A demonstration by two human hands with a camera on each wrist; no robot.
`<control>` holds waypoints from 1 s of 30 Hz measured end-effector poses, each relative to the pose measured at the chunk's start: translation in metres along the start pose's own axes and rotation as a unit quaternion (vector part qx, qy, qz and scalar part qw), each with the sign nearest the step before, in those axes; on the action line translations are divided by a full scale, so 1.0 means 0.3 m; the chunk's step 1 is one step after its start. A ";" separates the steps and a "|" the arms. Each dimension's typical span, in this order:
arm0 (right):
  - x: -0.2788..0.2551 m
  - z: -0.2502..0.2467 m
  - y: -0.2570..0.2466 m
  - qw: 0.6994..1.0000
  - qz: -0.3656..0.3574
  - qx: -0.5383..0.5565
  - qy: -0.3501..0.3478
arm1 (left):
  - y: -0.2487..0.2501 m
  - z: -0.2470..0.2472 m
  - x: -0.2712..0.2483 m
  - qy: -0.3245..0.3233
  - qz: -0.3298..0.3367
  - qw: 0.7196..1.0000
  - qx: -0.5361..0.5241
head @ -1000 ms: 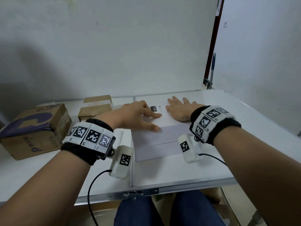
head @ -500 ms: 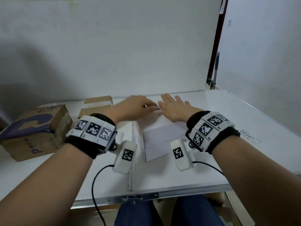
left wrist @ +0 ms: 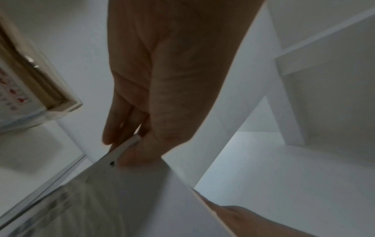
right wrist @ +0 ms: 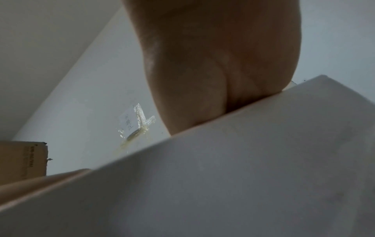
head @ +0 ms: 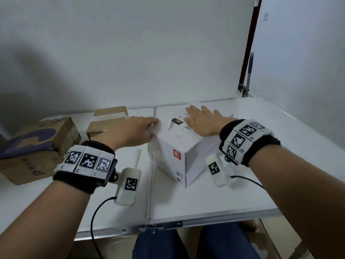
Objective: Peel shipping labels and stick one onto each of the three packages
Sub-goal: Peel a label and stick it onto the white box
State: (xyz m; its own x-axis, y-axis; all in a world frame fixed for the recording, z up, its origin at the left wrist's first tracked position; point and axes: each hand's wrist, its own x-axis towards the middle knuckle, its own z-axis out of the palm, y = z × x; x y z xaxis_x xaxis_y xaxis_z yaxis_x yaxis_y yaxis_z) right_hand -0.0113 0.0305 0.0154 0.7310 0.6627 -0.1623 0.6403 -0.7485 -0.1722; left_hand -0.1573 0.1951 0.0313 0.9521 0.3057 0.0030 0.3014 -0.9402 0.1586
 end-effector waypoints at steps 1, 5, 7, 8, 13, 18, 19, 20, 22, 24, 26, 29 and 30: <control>0.000 -0.001 -0.003 1.000 0.000 -0.003 -0.004 | 0.017 -0.012 -0.030 -0.013 0.004 1.000 0.019; -0.009 -0.003 -0.030 0.999 -0.004 -0.022 -0.034 | 0.072 -0.043 -0.091 -0.039 -0.009 0.997 0.064; -0.018 -0.004 -0.046 0.999 -0.009 -0.033 -0.042 | 0.084 -0.043 -0.095 -0.037 -0.012 0.997 0.072; -0.021 -0.004 -0.051 0.998 -0.010 -0.036 -0.041 | 0.088 -0.042 -0.095 -0.038 -0.014 0.997 0.071; -0.030 0.000 -0.062 0.999 -0.009 -0.038 -0.032 | 0.092 -0.041 -0.094 -0.036 -0.018 0.998 0.050; -0.019 0.004 -0.079 0.999 -0.018 -0.034 -0.023 | 0.086 -0.036 -0.090 -0.025 -0.014 0.998 0.056; -0.019 0.003 -0.083 0.999 -0.017 -0.035 -0.024 | 0.084 -0.036 -0.089 -0.024 -0.014 0.998 0.054; -0.021 0.004 -0.089 0.999 -0.018 -0.039 -0.025 | 0.083 -0.035 -0.088 -0.024 -0.013 0.998 0.052; -0.028 0.012 -0.105 0.998 -0.026 -0.050 -0.026 | 0.082 -0.033 -0.085 -0.023 -0.009 0.998 0.054; -0.038 0.022 -0.118 0.998 -0.033 -0.051 -0.027 | 0.081 -0.032 -0.082 -0.025 -0.008 0.998 0.059; -0.047 0.028 -0.122 0.998 -0.036 -0.046 -0.028 | 0.081 -0.029 -0.081 -0.027 -0.009 0.998 0.059; -0.060 0.034 -0.129 0.998 -0.041 -0.047 -0.028 | 0.079 -0.027 -0.079 -0.024 -0.006 0.998 0.051; -0.064 0.036 -0.132 0.998 -0.043 -0.046 -0.027 | 0.080 -0.027 -0.079 -0.022 -0.003 0.998 0.052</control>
State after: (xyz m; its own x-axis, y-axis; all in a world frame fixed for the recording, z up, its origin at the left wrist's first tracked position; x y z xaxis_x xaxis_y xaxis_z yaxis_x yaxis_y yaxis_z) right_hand -0.0533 0.0476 0.0147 0.6606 0.7226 -0.2036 0.7207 -0.6864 -0.0973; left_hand -0.1731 0.1666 0.0430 0.9506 0.3074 -0.0422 0.3094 -0.9493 0.0556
